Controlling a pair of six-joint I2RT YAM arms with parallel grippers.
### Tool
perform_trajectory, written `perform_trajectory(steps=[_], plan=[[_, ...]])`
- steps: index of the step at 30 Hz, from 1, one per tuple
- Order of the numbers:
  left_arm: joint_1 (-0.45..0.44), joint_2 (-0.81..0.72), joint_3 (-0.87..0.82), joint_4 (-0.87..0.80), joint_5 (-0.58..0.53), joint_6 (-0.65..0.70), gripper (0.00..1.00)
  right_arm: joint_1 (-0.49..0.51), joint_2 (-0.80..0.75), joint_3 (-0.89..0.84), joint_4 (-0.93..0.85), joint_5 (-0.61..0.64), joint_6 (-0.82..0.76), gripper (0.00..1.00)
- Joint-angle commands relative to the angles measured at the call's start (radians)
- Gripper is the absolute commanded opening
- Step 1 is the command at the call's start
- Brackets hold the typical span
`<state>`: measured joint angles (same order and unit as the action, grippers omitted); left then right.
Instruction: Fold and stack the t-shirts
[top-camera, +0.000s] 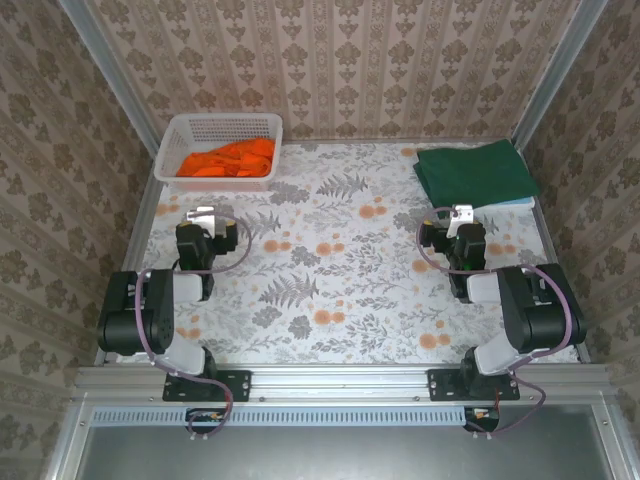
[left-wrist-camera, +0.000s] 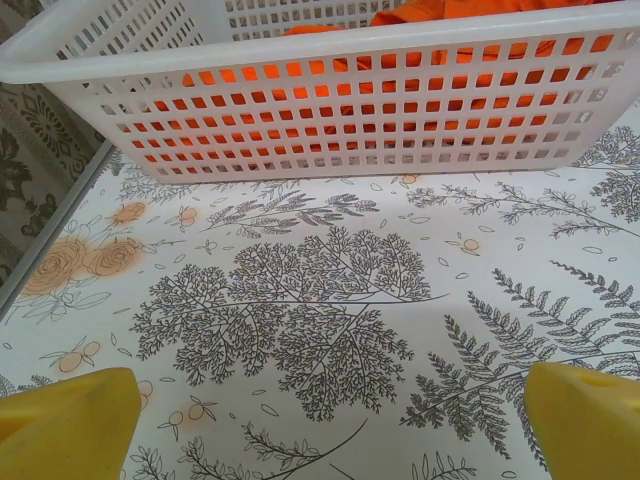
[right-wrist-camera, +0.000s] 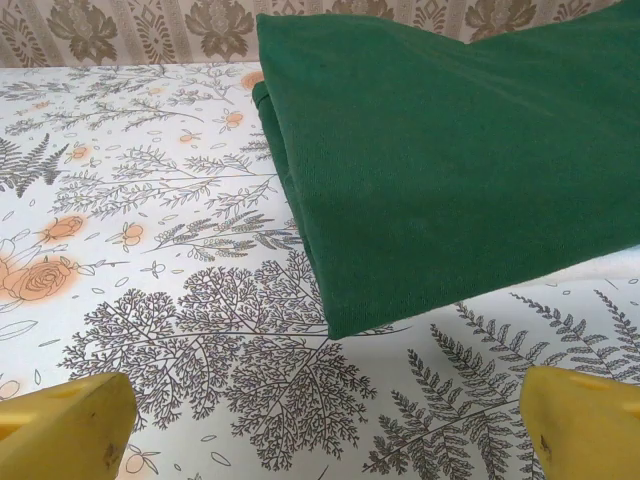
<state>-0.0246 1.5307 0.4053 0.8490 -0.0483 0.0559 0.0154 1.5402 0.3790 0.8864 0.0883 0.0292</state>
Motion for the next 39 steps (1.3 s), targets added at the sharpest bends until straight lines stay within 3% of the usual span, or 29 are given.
perform_trajectory(steps=[1, 35, 39], plan=[[0.005, 0.004, 0.001, 0.001, 0.016, -0.007, 1.0, -0.003, -0.005, 0.017, -0.004, -0.023, 0.008, 0.99], [0.005, 0.003, -0.002, 0.005, 0.016, -0.007, 1.0, 0.022, -0.01, 0.002, 0.022, -0.002, -0.018, 1.0], [-0.001, -0.052, -0.034, 0.027, -0.052, -0.025, 1.0, 0.034, -0.132, -0.025, -0.024, 0.079, -0.005, 0.99]])
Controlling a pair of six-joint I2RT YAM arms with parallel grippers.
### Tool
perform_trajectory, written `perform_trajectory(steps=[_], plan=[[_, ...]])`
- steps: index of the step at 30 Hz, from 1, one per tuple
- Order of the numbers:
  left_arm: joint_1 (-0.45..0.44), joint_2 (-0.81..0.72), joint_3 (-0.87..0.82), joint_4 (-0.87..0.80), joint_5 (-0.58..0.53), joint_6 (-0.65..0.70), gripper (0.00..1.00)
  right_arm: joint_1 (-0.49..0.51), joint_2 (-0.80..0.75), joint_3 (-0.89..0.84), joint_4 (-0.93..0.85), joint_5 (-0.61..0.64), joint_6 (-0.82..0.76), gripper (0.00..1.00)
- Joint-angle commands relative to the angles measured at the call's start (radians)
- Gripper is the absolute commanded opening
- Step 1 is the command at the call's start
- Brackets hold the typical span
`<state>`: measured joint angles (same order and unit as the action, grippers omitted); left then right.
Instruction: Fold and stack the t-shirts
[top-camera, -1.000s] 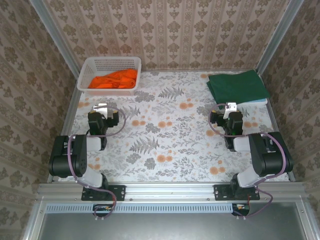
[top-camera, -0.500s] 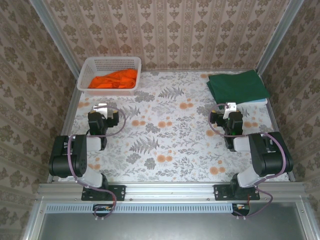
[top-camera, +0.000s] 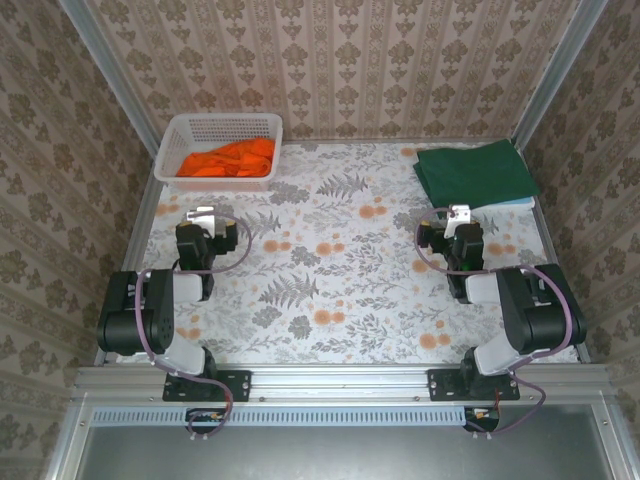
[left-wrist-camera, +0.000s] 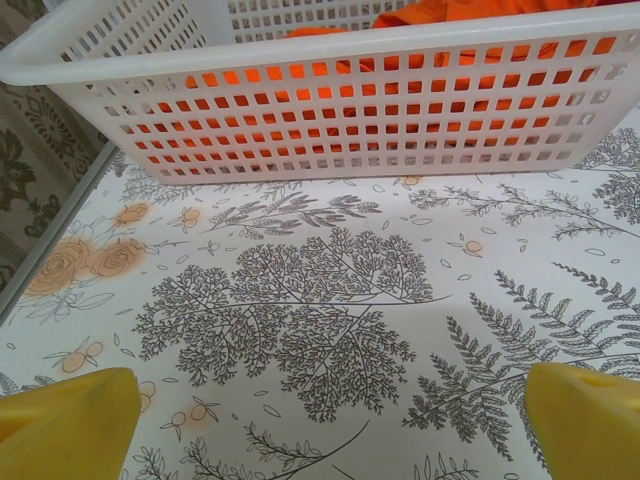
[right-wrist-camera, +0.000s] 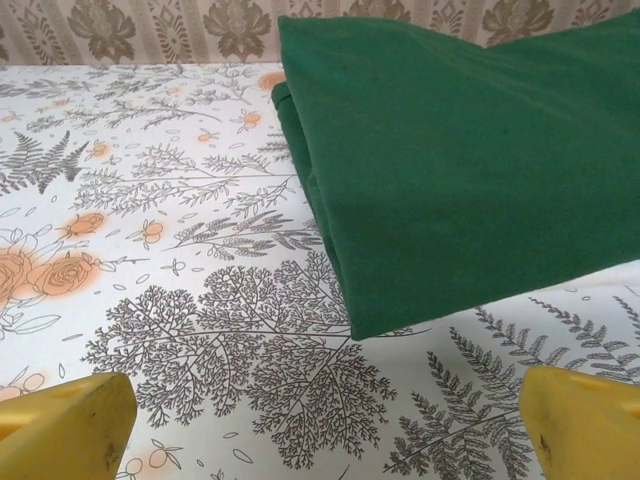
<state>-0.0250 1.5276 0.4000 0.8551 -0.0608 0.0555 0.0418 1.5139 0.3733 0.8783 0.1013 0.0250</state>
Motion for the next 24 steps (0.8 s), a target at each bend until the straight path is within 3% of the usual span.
perform_trajectory(steps=[1, 5, 8, 11, 14, 16, 19, 21, 24], plan=[[-0.001, -0.09, -0.037, 0.007, -0.05, -0.027, 1.0, 0.007, -0.163, -0.027, -0.045, 0.069, 0.0, 1.0], [-0.032, -0.309, -0.002, -0.204, -0.129, -0.049, 1.0, 0.012, -0.412, -0.054, -0.145, 0.051, 0.076, 1.0], [-0.062, -0.43, 0.038, -0.262, -0.208, -0.227, 1.0, 0.006, -0.554, -0.069, -0.184, 0.059, 0.262, 0.99], [-0.053, -0.486, 0.08, -0.287, -0.046, -0.331, 1.0, -0.005, -0.648, -0.038, -0.32, 0.097, 0.42, 1.0], [-0.052, -0.505, 0.086, -0.299, -0.004, -0.501, 1.0, -0.028, -0.694, 0.032, -0.549, 0.189, 0.698, 1.0], [-0.045, -0.485, 0.089, -0.259, 0.061, -0.533, 1.0, -0.062, -0.699, 0.058, -0.606, 0.059, 0.74, 0.99], [-0.042, -0.409, 0.167, -0.278, 0.111, -0.57, 1.0, -0.089, -0.644, 0.051, -0.482, -0.19, 0.764, 0.99], [-0.064, -0.33, 0.283, -0.367, 0.109, -0.568, 1.0, 0.004, -0.549, 0.068, -0.412, -0.217, 0.798, 0.99], [-0.118, -0.179, 0.51, -0.589, 0.048, -0.541, 1.0, 0.23, -0.409, 0.205, -0.551, -0.154, 0.683, 0.99]])
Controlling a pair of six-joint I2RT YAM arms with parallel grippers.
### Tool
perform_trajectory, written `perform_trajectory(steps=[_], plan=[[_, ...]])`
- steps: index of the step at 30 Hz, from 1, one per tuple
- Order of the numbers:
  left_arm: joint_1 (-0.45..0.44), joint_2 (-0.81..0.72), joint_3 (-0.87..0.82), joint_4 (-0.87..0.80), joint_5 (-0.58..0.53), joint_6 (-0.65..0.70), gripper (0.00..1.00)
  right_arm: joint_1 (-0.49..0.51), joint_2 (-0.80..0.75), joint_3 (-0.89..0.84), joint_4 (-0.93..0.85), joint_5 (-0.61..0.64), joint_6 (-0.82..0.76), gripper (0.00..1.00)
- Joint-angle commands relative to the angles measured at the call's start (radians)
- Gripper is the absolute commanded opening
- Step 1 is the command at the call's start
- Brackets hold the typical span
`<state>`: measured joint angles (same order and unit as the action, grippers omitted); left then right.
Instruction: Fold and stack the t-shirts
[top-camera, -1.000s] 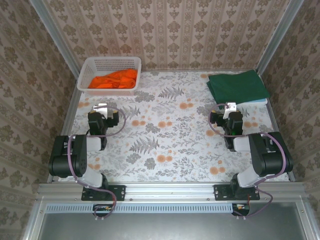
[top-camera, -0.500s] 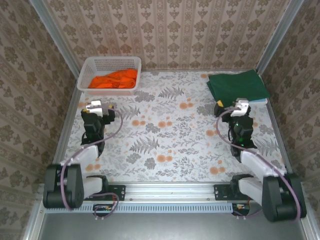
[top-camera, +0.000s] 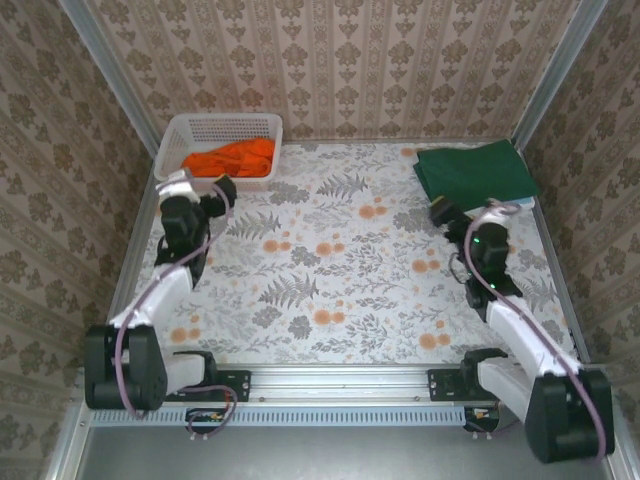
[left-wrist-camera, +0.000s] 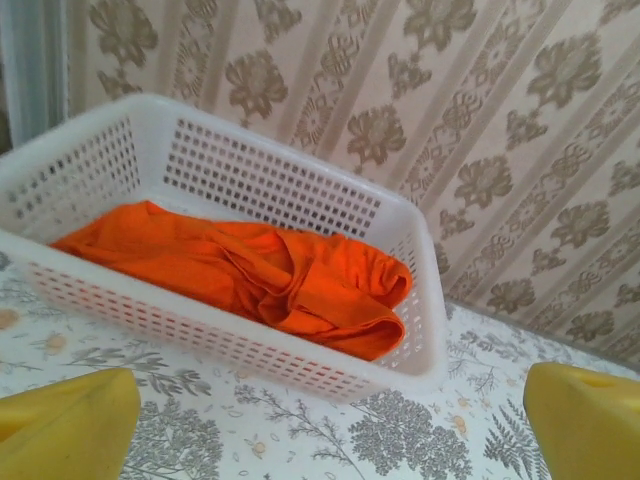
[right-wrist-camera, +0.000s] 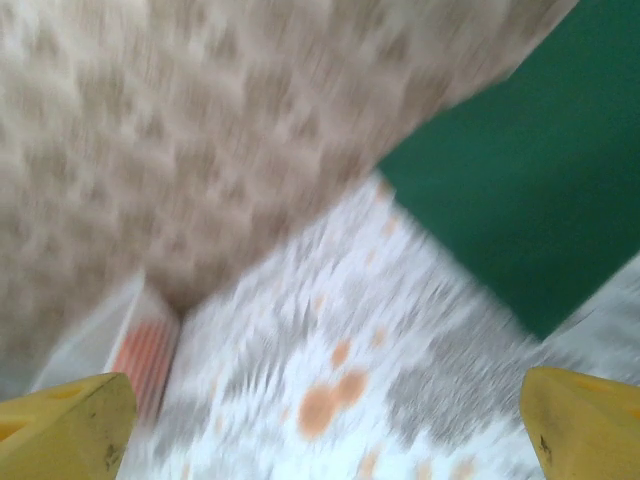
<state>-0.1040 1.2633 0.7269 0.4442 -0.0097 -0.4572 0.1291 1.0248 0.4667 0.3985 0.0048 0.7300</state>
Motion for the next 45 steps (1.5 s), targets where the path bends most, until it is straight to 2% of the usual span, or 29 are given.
perform_trajectory(steps=[1, 3, 7, 12, 17, 20, 22, 26, 29, 30, 32, 35, 37, 38, 45], plan=[[-0.05, 0.134, 0.266, -0.253, -0.009, -0.027, 1.0, 0.222, 0.131, 0.16, -0.156, -0.007, -0.077, 1.0], [-0.065, 0.297, 0.485, -0.465, -0.027, -0.023, 0.98, 0.319, 0.222, 0.219, -0.189, 0.02, -0.142, 0.99], [-0.066, 0.598, 0.871, -0.798, -0.078, 0.022, 0.94, 0.404, 0.322, 0.202, -0.073, -0.001, -0.195, 0.99], [-0.042, 0.934, 1.297, -1.032, -0.088, 0.095, 0.94, 0.445, 0.349, 0.189, -0.03, 0.03, -0.228, 0.99], [-0.02, 1.253, 1.735, -1.253, -0.001, 0.131, 0.92, 0.448, 0.359, 0.192, -0.013, 0.012, -0.224, 1.0], [-0.022, 1.382, 1.894, -1.302, 0.003, 0.152, 0.91, 0.455, 0.395, 0.203, -0.021, 0.009, -0.229, 1.0], [-0.018, 1.428, 1.92, -1.306, 0.001, 0.147, 0.88, 0.455, 0.398, 0.205, -0.025, 0.012, -0.226, 1.0], [-0.011, 1.435, 1.863, -1.266, -0.021, 0.147, 0.74, 0.455, 0.401, 0.205, -0.027, 0.021, -0.222, 1.0], [0.01, 1.412, 1.804, -1.243, -0.053, 0.14, 0.43, 0.455, 0.406, 0.208, -0.032, 0.031, -0.219, 0.99], [0.023, 1.399, 1.779, -1.234, -0.07, 0.125, 0.35, 0.456, 0.406, 0.208, -0.032, 0.035, -0.219, 0.99], [0.064, 1.347, 1.69, -1.177, -0.035, 0.087, 0.2, 0.455, 0.404, 0.205, -0.031, 0.042, -0.216, 1.0], [0.088, 1.298, 1.645, -1.174, -0.138, 0.134, 0.08, 0.455, 0.403, 0.205, -0.033, 0.054, -0.21, 1.0], [0.103, 1.285, 1.639, -1.186, -0.191, 0.169, 0.05, 0.455, 0.403, 0.204, -0.032, 0.058, -0.209, 1.0], [0.119, 1.28, 1.637, -1.192, -0.195, 0.173, 0.0, 0.455, 0.405, 0.205, -0.031, 0.058, -0.21, 0.99], [0.185, 1.264, 1.642, -1.176, -0.183, 0.216, 0.0, 0.455, 0.415, 0.211, -0.031, 0.053, -0.212, 0.99]])
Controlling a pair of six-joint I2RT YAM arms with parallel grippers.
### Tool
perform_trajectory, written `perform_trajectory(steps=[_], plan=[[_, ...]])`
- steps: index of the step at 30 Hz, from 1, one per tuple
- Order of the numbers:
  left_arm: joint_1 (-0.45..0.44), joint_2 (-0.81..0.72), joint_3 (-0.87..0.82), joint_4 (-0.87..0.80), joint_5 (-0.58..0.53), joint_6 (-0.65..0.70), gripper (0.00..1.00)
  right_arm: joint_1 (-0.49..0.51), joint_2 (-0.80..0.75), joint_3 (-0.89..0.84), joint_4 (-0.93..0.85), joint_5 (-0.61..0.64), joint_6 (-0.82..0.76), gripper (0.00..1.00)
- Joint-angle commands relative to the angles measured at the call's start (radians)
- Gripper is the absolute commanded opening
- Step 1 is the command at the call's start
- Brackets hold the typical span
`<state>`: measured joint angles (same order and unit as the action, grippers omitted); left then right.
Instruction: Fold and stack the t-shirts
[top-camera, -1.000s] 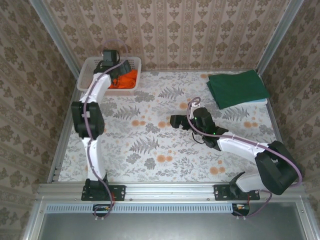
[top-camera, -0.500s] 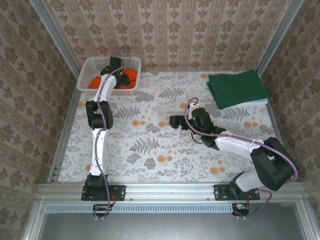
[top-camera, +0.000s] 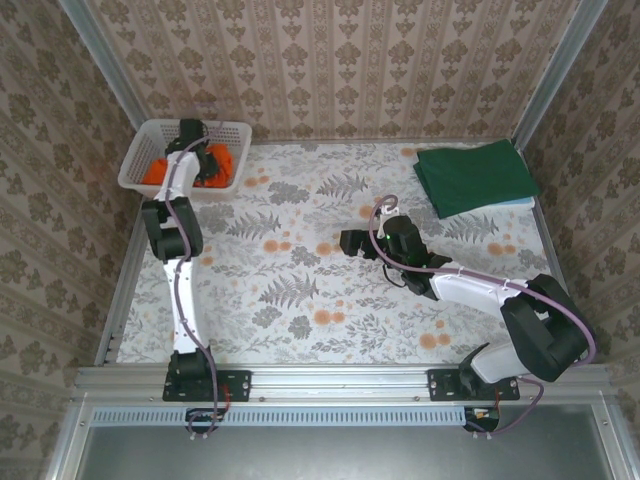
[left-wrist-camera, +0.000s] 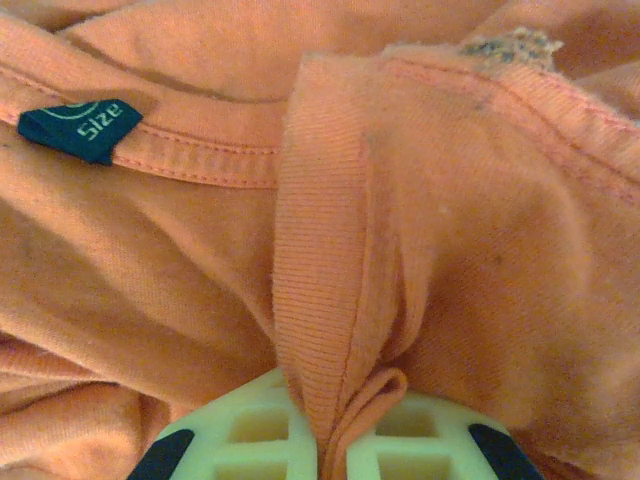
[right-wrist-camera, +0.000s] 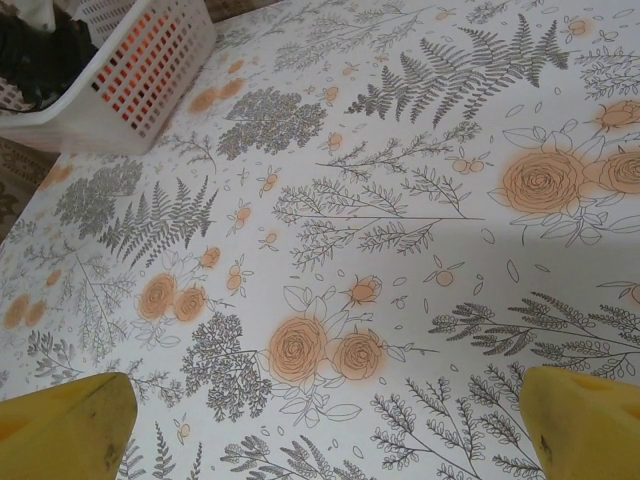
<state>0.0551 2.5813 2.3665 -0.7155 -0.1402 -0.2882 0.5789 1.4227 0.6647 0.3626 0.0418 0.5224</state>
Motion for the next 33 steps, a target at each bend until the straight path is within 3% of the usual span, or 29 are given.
perform_trajectory(steps=[1, 9, 13, 18, 24, 30, 33], plan=[[0.029, -0.057, 0.018, -0.014, -0.038, 0.05, 0.0, 0.006, 0.02, 0.015, 0.004, 0.014, -0.004, 1.0], [0.001, -0.106, 0.211, -0.026, 0.1, 0.047, 0.0, 0.006, 0.027, 0.02, 0.007, -0.003, -0.013, 1.0], [-0.033, -0.236, 0.184, 0.057, 0.139, 0.024, 0.0, 0.006, 0.028, 0.019, 0.015, -0.017, -0.018, 1.0], [-0.105, -0.473, 0.084, 0.166, 0.091, 0.035, 0.0, 0.006, 0.026, 0.016, 0.018, -0.025, -0.021, 1.0], [-0.342, -0.824, -0.166, 0.35, -0.078, 0.179, 0.0, 0.006, -0.005, -0.007, 0.037, 0.0, -0.02, 1.0], [-0.636, -1.002, -0.243, 0.318, -0.149, 0.205, 0.0, 0.006, -0.155, -0.119, 0.119, 0.101, -0.025, 1.0], [-0.705, -1.01, -0.258, 0.227, -0.144, 0.149, 0.0, 0.004, -0.252, -0.172, 0.131, 0.18, -0.015, 0.99]])
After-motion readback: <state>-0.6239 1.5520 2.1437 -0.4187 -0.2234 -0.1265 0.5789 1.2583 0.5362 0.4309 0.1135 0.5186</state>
